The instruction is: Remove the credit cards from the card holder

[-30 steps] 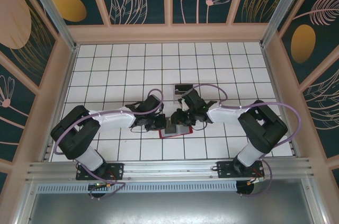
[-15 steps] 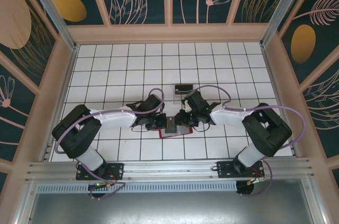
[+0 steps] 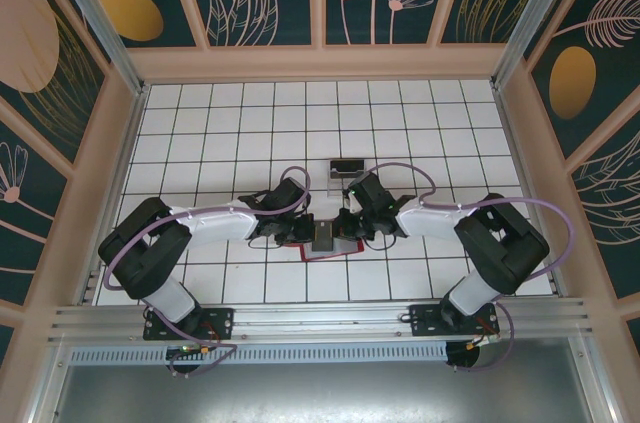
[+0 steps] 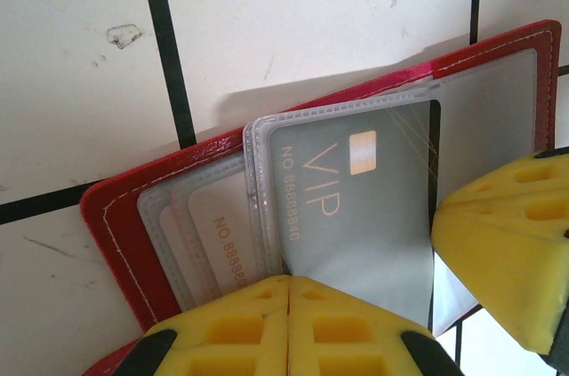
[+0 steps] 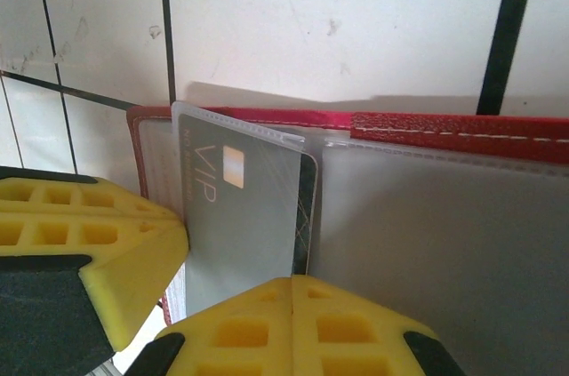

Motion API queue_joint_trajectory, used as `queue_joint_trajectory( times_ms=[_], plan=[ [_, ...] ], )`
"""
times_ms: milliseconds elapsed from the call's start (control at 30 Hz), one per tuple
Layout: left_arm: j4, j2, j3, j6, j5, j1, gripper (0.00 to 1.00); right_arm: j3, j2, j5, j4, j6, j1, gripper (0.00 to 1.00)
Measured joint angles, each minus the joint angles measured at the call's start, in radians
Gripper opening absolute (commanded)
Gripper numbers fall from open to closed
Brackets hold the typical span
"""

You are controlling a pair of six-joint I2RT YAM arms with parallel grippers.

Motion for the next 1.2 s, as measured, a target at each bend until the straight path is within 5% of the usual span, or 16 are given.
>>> queue_joint_trajectory(
  times_ms=[1200],
  plan=[
    [-0.009,0.005,0.007,0.007,0.000,0.000,0.08,-0.016,0.031,-0.022,0.057,0.032,0.001,0.16]
  ],
)
